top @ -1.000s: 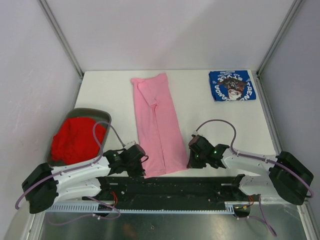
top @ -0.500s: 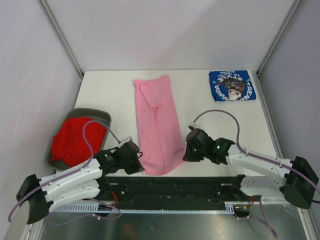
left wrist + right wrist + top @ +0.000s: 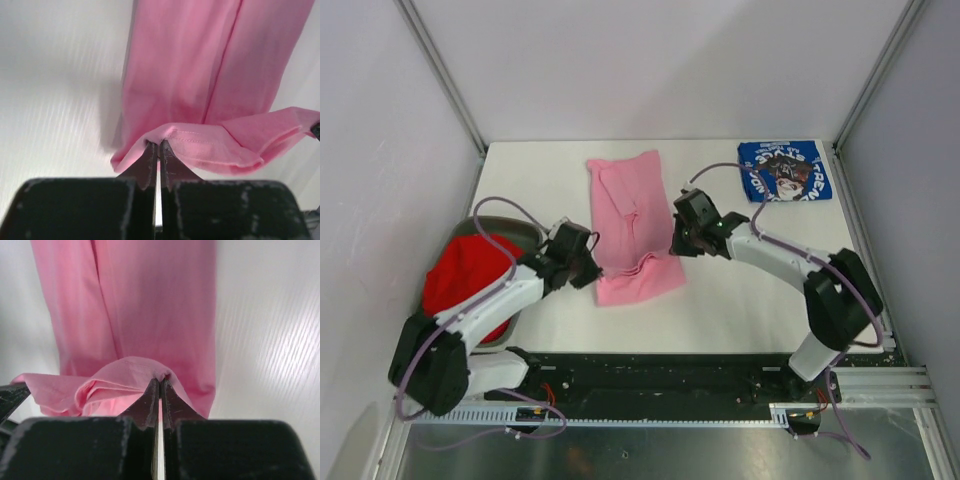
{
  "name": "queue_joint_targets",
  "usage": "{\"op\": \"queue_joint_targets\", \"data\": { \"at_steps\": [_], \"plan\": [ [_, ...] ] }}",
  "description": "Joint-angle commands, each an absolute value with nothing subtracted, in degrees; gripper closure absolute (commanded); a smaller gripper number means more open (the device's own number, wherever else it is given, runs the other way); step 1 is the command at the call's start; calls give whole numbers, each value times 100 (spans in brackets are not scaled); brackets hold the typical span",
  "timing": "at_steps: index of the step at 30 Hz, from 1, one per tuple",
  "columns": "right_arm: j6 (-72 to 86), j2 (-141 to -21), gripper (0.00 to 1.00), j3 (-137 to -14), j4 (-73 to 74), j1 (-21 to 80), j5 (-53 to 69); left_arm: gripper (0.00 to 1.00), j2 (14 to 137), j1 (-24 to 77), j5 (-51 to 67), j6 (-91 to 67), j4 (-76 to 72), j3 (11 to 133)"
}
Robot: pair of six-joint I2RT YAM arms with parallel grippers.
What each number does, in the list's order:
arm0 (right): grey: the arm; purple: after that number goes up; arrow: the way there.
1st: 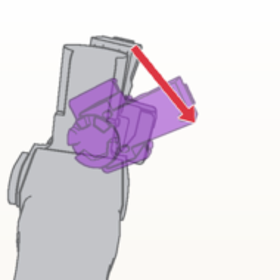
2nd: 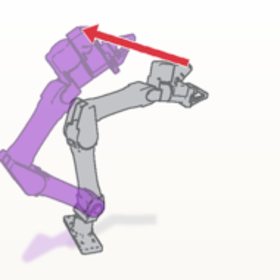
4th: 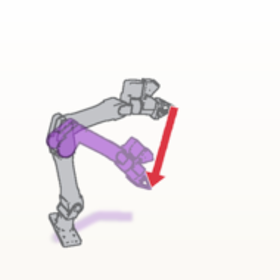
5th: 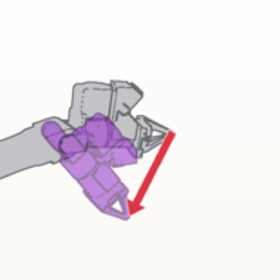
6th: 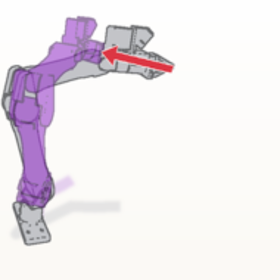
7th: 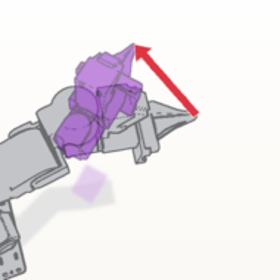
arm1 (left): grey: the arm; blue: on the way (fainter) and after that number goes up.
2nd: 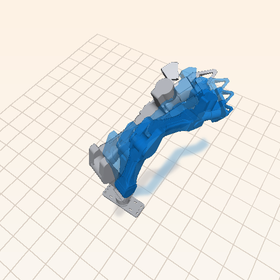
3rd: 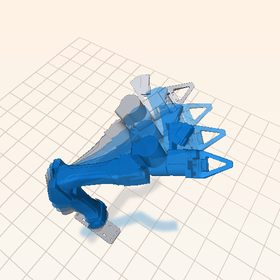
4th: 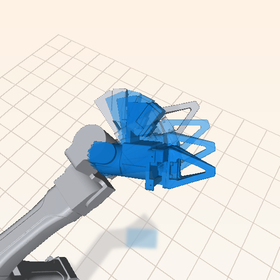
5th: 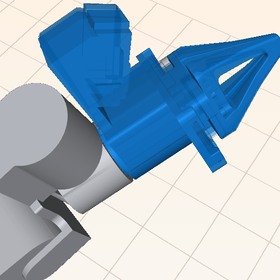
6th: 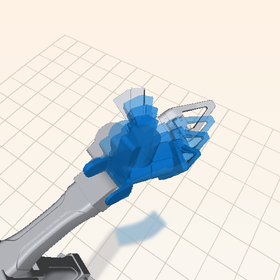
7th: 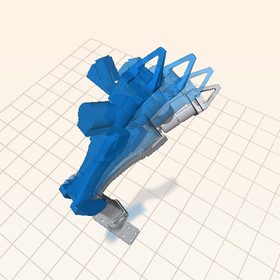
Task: Fold and stack the t-shirts
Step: Fold the folded rectangular tshirt in 1/3 of the way
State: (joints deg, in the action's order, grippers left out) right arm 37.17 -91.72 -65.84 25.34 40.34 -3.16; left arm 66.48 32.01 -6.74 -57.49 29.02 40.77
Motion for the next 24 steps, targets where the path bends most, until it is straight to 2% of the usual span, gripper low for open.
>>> {"op": "queue_joint_targets", "data": {
  "at_steps": [1, 7, 12, 24],
  "plan": [
    [3424, -9816, 100, -7297, 1911, 3654, -165, 100, 7446, 2630, -437, -5200, 2070, 4693],
    [3349, -10969, 100, -8261, 1716, 3298, 113, 100, 8853, 2235, -326, -4965, 1894, 5724],
    [3293, -11623, 100, -8984, 1869, 3144, 295, 100, 9429, 1950, -176, -4966, 1855, 6181],
    [3320, -11877, 100, -9277, 1867, 2898, 328, 100, 9983, 1544, 138, -4784, 1839, 6749]
  ]
}}
